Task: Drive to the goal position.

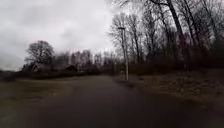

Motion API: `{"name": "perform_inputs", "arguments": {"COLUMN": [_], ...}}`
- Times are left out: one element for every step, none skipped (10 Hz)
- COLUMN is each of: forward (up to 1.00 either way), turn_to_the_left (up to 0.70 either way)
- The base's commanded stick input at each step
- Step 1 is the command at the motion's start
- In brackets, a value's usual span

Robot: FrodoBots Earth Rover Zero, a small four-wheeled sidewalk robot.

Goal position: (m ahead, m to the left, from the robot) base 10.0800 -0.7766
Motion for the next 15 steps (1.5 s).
{"name": "perform_inputs", "arguments": {"forward": [1.0,1.0,1.0,1.0,1.0,1.0,1.0,1.0,1.0,1.0,1.0,1.0,1.0,1.0,1.0], "turn_to_the_left": [0.28,0.14,0.0,0.0,0.0,0.0,0.0,0.0,0.0,0.0,0.0,0.0,0.0,0.0,0.0]}}
